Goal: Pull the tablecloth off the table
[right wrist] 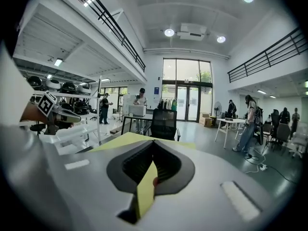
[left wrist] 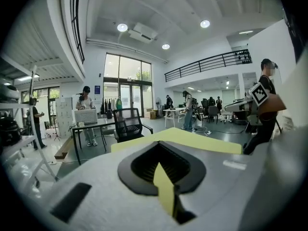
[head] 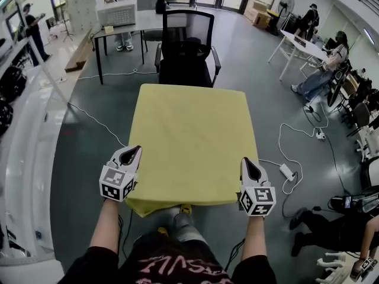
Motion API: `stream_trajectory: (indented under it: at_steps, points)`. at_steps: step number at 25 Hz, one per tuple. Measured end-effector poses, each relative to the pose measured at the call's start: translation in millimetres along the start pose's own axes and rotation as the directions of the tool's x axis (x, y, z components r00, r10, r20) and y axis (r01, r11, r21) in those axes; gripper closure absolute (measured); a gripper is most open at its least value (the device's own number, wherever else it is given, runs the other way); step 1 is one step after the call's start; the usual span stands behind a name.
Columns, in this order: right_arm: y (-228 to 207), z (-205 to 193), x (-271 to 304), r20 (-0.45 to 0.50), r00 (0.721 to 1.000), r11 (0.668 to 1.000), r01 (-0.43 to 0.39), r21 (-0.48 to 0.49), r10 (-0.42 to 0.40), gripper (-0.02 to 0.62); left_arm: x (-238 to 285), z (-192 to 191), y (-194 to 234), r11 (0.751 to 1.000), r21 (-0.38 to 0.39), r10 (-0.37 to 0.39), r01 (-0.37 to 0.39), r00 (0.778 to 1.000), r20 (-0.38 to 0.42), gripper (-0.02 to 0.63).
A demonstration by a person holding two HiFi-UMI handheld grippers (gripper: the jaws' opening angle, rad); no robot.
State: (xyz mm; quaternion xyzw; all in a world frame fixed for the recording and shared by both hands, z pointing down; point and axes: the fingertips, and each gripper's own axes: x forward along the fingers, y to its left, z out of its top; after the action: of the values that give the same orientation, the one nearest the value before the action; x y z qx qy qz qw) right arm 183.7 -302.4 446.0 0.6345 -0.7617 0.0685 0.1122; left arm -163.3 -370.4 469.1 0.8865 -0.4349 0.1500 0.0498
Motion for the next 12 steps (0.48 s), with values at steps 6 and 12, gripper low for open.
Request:
stream_trajectory:
  at_steps: [6,12]
  points:
    - [-36,-14,71,-0.079,0.992,0.994,-0.099,-0.051,0.094,0.578,66,-8,10,1.000,0.008,0.004,-0.004,0.997,-0.075,0.600]
    - [-70,-35,138,-0.158,0.971,0.977,-0.196,-0.087,0.181,0.563,129,-20,13,0.999,0.051,-0.011,0.020,0.985,-0.174,0.600]
